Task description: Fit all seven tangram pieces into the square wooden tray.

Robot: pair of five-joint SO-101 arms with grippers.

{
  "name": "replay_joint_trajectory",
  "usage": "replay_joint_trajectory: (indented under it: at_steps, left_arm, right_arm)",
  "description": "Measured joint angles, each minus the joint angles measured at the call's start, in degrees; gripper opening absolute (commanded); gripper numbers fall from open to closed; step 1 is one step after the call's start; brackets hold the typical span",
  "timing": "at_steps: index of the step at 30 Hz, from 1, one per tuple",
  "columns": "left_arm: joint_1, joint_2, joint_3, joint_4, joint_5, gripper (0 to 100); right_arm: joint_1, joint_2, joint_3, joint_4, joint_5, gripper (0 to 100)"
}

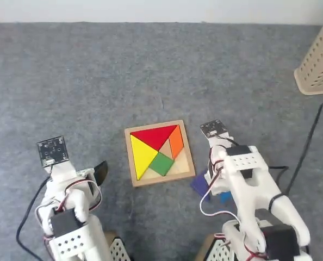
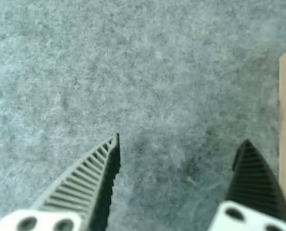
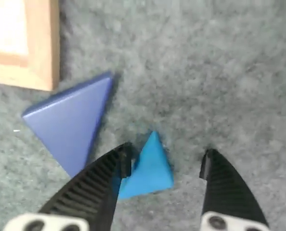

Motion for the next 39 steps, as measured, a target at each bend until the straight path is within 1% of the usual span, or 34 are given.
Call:
replay_joint_trajectory:
  at_steps: [3, 15, 17, 21, 24, 28, 30, 33, 36, 39]
  left_arm:
    - [0.0, 0.0, 0.0, 0.0, 0.0, 35]
    - [0.0, 0.0, 0.0, 0.0, 0.0, 35]
    - [0.0, 0.0, 0.0, 0.0, 0.0, 35]
    - [0.0, 0.0, 0.0, 0.0, 0.0, 35]
    - [0.0, 0.0, 0.0, 0.0, 0.0, 35]
    - [0.0, 0.0, 0.0, 0.0, 0.0, 35]
    - [0.0, 0.0, 0.0, 0.0, 0.0, 35]
    - [0.0, 0.0, 0.0, 0.0, 0.0, 35]
    - [0.0, 0.0, 0.0, 0.0, 0.0, 35]
    - [0.0, 0.0, 0.0, 0.0, 0.0, 35]
  right_arm:
    - [0.1, 1.5, -0.9, 0.0, 0.0, 4.1]
    - [0.2, 6.5, -7.5, 0.0, 0.0, 2.9]
    - [-0.5, 6.7, -8.7, 0.0, 0.0, 0.3]
    - [-1.3, 6.5, -10.0, 0.0, -0.5, 0.7]
    - [-1.4, 2.4, -10.0, 1.1, -2.3, 1.2]
    - [-1.5, -8.6, -6.6, 4.5, -2.4, 5.8]
    - [-1.4, -14.2, -4.4, 7.8, 0.9, 3.8]
    - [-1.4, -18.1, -3.4, 13.4, 8.8, 1.3]
    - [1.0, -17.3, -3.4, 17.4, 15.4, 0.9]
    - [1.0, -11.1, -3.7, 21.3, 22.0, 0.9]
